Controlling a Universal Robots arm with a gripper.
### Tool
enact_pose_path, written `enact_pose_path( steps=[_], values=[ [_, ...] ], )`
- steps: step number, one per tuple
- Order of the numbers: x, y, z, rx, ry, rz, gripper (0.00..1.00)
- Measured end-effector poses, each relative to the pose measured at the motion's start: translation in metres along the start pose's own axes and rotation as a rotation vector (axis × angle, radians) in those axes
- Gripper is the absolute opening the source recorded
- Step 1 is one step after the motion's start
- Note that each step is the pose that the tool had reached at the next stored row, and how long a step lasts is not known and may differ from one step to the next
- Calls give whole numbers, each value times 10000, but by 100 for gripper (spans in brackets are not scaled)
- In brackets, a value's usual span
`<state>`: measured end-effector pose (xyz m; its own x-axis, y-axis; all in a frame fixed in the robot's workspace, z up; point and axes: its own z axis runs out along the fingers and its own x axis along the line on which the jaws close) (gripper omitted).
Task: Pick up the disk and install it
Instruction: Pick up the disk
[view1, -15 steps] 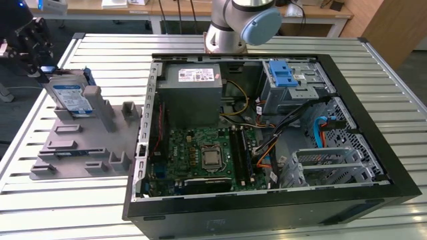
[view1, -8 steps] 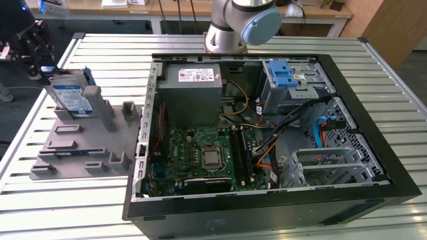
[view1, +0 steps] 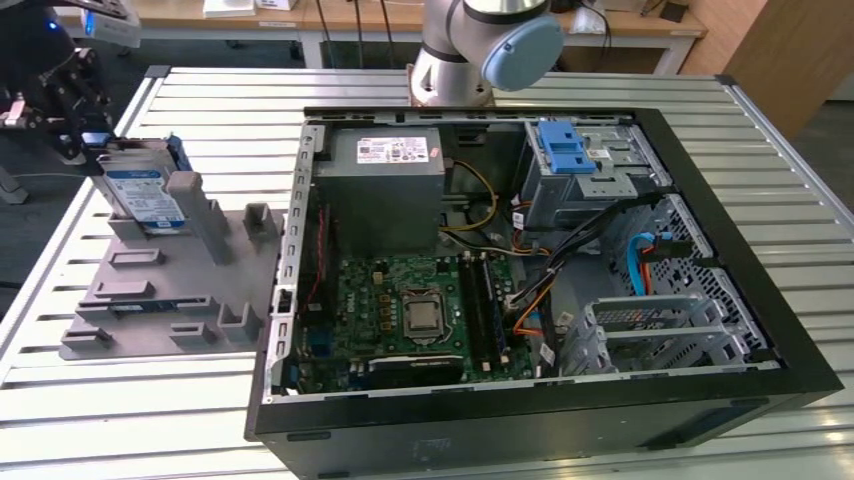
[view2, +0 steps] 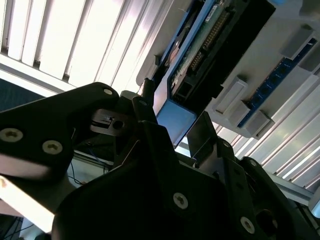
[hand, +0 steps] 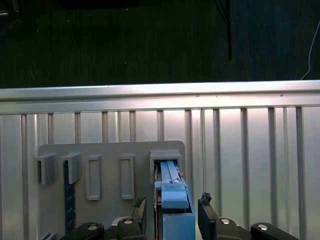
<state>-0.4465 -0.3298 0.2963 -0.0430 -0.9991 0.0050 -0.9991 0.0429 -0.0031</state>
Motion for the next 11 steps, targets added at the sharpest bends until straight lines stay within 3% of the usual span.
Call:
enact_pose_path(
  steps=[11],
  values=[
    [-1, 1, 45, 1, 5, 161, 51]
  ],
)
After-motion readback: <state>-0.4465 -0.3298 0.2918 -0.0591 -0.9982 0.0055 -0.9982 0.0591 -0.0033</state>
